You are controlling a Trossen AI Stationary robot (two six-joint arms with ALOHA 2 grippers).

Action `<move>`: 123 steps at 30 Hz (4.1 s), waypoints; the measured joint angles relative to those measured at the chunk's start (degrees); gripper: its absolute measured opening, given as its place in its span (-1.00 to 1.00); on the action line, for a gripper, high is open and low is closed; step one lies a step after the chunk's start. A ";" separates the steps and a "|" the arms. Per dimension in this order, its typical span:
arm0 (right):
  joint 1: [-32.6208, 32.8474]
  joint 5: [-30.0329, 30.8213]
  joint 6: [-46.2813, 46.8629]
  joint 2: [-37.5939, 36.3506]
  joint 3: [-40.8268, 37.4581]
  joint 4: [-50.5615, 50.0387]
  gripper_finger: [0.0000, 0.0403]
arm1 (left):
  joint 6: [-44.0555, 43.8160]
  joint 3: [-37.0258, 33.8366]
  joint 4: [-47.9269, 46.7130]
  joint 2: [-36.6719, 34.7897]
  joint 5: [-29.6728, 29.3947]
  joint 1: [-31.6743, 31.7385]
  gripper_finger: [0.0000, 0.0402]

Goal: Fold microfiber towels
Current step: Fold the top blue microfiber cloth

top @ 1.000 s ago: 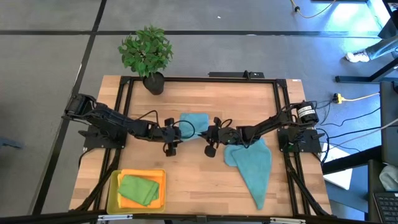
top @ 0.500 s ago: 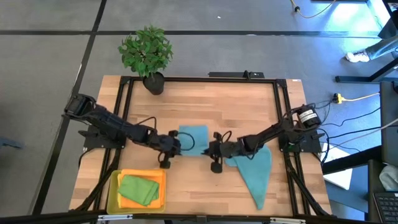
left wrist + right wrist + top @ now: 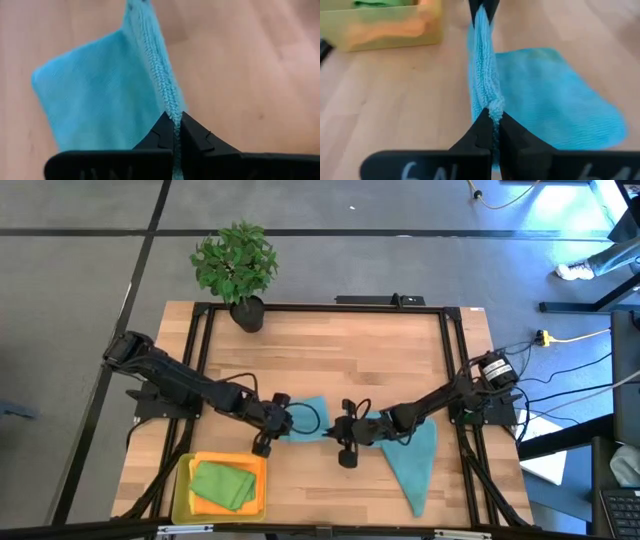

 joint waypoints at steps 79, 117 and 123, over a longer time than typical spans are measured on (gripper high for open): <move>-6.05 -9.96 4.57 7.08 16.52 -23.49 -0.98 | 8.81 -4.57 -0.41 1.83 15.45 9.51 -1.00; -15.33 19.83 4.26 5.50 11.53 -21.83 -0.10 | 9.12 -5.97 1.50 6.93 4.19 28.05 -0.76; -14.68 22.53 3.04 4.20 11.59 -21.77 -0.08 | 9.60 -5.93 1.33 6.45 2.44 27.66 -0.68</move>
